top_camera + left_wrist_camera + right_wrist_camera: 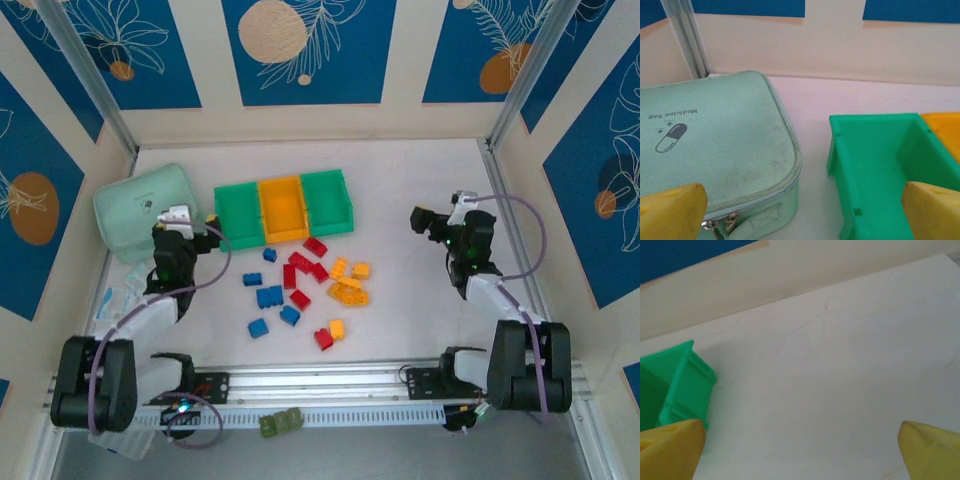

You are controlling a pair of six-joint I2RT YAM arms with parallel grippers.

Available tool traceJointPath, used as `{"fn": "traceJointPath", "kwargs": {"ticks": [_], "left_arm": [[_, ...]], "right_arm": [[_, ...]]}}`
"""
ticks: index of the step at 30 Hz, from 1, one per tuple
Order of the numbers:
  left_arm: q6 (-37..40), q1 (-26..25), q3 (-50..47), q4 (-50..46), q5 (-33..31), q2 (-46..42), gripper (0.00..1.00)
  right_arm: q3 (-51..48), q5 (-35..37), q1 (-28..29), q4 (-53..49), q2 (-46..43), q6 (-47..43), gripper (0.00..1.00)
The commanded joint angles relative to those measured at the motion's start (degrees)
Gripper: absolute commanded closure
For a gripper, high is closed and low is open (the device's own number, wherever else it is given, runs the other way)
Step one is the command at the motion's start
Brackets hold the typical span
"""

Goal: Sort the legos into containers by color
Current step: Pick up the lego from the center of the table.

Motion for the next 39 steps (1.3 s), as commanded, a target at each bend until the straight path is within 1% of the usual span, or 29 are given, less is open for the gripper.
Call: {"fn": "traceJointPath", "kwargs": {"ticks": [1,2,4,5,7,9,12,16,18,21,26,31,36,39], "left_arm": [[-7.46,0.58,2.48,-11.8,0.24,-3.37,0.01],[-8.9,0.58,2.46,-12.52,0.19,-4.09,0.01],[-13.3,0.65,1.89,-13.48,-0.67,-5.27,0.01],[-14.83,0.75,2.04,-14.49,0.19,-6.03,0.01],[-16.32,0.76,3.47,-18.05,2.8,-6.88,0.01],[-17.77,0.76,5.67,-23.52,4.95,-7.25,0.01],[-19.12,0.68,9.0,-31.83,8.22,-7.34,0.01],[-20.55,0.58,14.04,-45.66,12.1,-7.49,0.01],[-21.53,0.43,15.3,-51.38,13.95,-8.31,0.01],[-22.05,0.1,15.97,-57.14,17.36,-9.63,0.01],[-23.07,-1.53,17.08,-65.68,20.38,-11.5,0.01],[-23.54,-5.63,18.87,-72.72,19.73,-12.77,0.01],[-24.56,-12.29,20.62,-76.69,18.29,-11.6,0.04],[-25.24,-17.03,21.68,-77.67,16.06,-9.35,0.06]], "right_arm": [[6.37,2.56,-0.96,-18.65,-1.72,12.15,0.01],[7.13,2.11,-1.52,-20.64,-1.38,13.36,0.01],[6.89,-2.14,-2.99,-20.69,-1.0,14.1,0.01],[6.34,-3.79,-3.58,-20.38,-0.98,14.46,0.01],[5.9,-3.79,-3.53,-20.89,-1.37,14.43,0.01],[5.58,-2.73,-2.79,-21.8,-2.02,14.41,0.01],[6.21,-3.87,-0.56,-23.49,-1.99,13.28,0.01],[8.41,-1.56,4.86,-28.0,-1.8,10.98,0.01],[9.27,-1.64,7.65,-29.59,-1.62,10.33,0.01],[10.51,-1.84,11.62,-31.76,-1.11,9.77,0.01],[11.74,-0.89,18.95,-33.95,-0.17,8.92,0.01],[13.92,-0.41,26.55,-36.3,2.92,8.43,0.01],[15.81,1.08,34.34,-37.56,6.42,9.71,0.01],[16.57,2.75,39.13,-37.25,7.96,10.89,0.01]]}}
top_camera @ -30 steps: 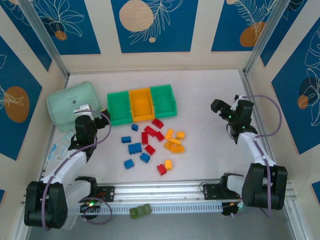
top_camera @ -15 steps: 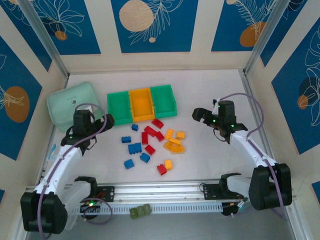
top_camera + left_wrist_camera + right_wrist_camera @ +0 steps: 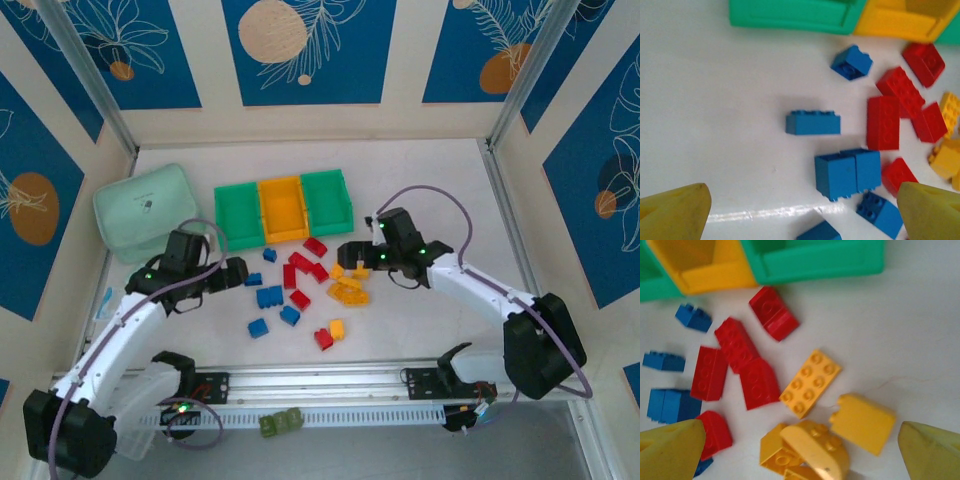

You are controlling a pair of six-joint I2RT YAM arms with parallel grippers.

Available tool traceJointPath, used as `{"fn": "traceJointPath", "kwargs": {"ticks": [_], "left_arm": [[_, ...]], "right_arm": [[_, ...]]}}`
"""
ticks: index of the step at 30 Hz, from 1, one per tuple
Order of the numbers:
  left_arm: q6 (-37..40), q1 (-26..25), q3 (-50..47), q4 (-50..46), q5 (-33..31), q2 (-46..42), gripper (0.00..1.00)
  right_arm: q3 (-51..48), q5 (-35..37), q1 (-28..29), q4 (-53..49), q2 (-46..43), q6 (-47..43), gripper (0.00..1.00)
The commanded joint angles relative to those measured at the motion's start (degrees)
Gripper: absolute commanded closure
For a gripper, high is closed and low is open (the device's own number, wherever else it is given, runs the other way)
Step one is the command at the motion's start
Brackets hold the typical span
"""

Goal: Sort the legos into containers by color
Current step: Pick up the lego from the center of the table.

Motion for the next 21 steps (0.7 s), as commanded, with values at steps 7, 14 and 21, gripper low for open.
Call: {"fn": "traceJointPath", "kwargs": {"ticks": [7,14,21], "left_arm": [[-0.07,-10.4,5.64,-3.44,-4.75,11.45,0.07],[1.88,-11.54,7.65,-0.31,-8.14,20.53,0.08],[2.44,-11.54,9.69,5.21,-11.96,28.54,0.11]], "right_arm": [[5.92,4.09,12.01,-1.73,6.08,2.51,0.01],[8.32,5.9,15.81,-1.11,9.19,3.41,0.01],[9.73,6.92,16.55,-0.34,10.32,3.43,0.01]]}}
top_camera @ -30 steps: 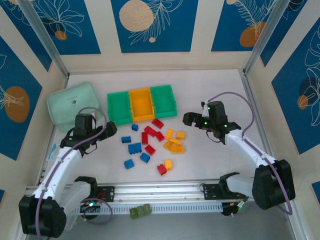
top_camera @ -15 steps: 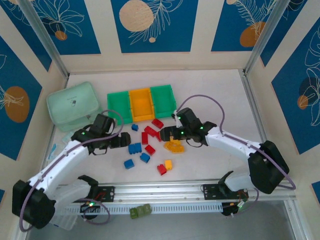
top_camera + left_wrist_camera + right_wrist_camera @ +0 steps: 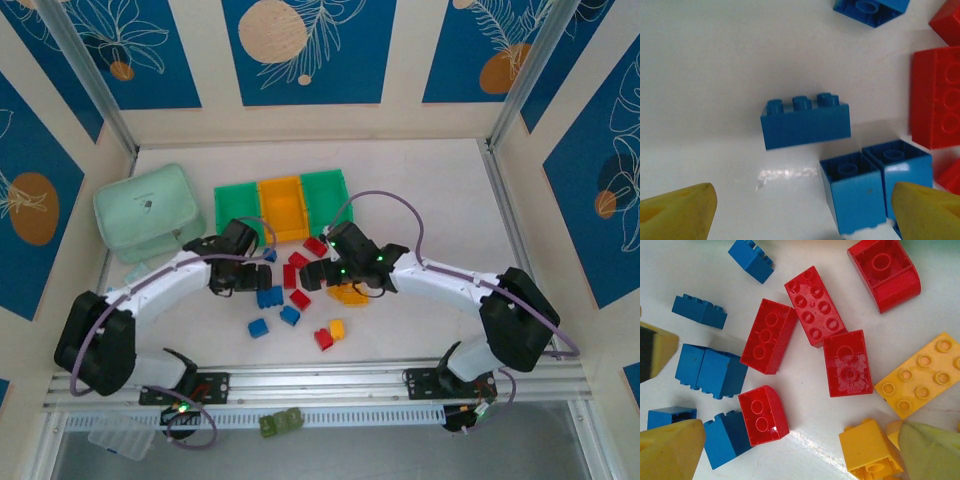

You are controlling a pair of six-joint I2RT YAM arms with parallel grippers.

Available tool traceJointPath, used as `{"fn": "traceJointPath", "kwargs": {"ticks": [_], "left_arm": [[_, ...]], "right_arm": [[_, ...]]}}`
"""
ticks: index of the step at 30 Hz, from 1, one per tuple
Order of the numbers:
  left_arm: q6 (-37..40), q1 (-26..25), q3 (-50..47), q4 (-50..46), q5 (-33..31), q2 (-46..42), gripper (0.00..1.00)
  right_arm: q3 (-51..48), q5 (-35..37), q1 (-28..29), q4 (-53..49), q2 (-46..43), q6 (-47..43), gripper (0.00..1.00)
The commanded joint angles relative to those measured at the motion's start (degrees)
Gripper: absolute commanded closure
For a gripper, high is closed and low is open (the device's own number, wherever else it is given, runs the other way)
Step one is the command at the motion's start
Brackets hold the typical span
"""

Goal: Sort the legos into containers by color
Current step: Pick up the lego from the center of the table.

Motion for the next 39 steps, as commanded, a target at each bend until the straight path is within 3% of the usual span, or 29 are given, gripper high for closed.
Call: {"fn": "traceJointPath", "kwargs": {"ticks": [1,10,26,33,39], "left_arm": [[0.99,-0.41,3.27,2.85,-3.96,3.81,0.12],[1.11,-0.21,6.27,4.18,-6.2,12.28,0.21],[-0.5,-0.18,2.4,7.63,-5.99,13.63,0.43],[-0.15,-0.15,2.0,6.2,-6.92,10.92,0.53],[0.57,-0.08,3.2,2.49,-8.57,4.37,0.55]], "right_arm": [[2.36,1.18,0.41,0.43,0.78,0.74,0.01],[2.53,2.62,0.44,0.01,0.96,0.26,0.01],[2.63,2.42,0.5,0.57,1.22,0.28,0.01],[2.8,2.5,0.5,0.0,0.28,0.06,0.01],[3.89,1.32,0.26,-0.36,-0.92,-0.22,0.01]]}}
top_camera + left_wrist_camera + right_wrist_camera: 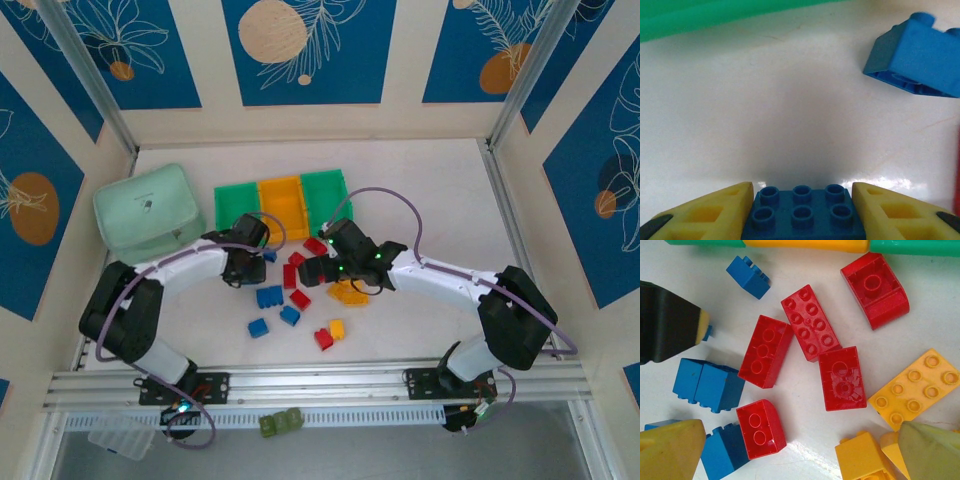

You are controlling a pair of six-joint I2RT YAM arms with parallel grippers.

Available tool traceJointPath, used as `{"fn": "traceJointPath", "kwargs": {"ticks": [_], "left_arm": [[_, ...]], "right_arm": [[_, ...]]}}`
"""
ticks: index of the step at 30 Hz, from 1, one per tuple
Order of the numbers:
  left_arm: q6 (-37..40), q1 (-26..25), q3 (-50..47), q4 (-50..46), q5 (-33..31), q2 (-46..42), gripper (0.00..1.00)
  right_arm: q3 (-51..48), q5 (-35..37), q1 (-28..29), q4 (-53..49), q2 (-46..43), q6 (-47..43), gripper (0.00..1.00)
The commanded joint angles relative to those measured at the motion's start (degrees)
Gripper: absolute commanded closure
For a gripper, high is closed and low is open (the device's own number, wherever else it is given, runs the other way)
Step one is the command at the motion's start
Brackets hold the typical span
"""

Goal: Sort the legos into containers by color
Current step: Pick up the lego from the center of the table, then place the lego in the container.

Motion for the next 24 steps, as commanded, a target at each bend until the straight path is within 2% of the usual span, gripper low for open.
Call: {"fn": "traceJointPath", "kwargs": {"ticks": [1,5,10,18,24], "left_arm": [[0.89,0.02,1.05,-3.7,-2.27,-5.75,0.55],[3.35,1.19,5.01,-5.14,-5.21,-9.21,0.55],[5.77,5.13,11.42,-4.41,-5.94,-7.23,0.55],[9.51,9.55,23.03,-2.65,-6.56,4.95,0.55],[9.14,12.76,29.81,-0.26,-7.38,15.24,0.55]], "right_arm": [[2.63,-1.24,-0.09,-0.16,-1.6,-0.04,0.01],[4.11,-2.5,-1.07,1.0,-1.95,1.7,0.01],[5.31,-2.07,-2.71,1.97,-0.95,2.95,0.01],[5.09,-1.65,-4.1,4.25,-0.99,2.98,0.01],[5.3,-1.69,-4.51,5.44,-0.03,2.22,0.01]]}}
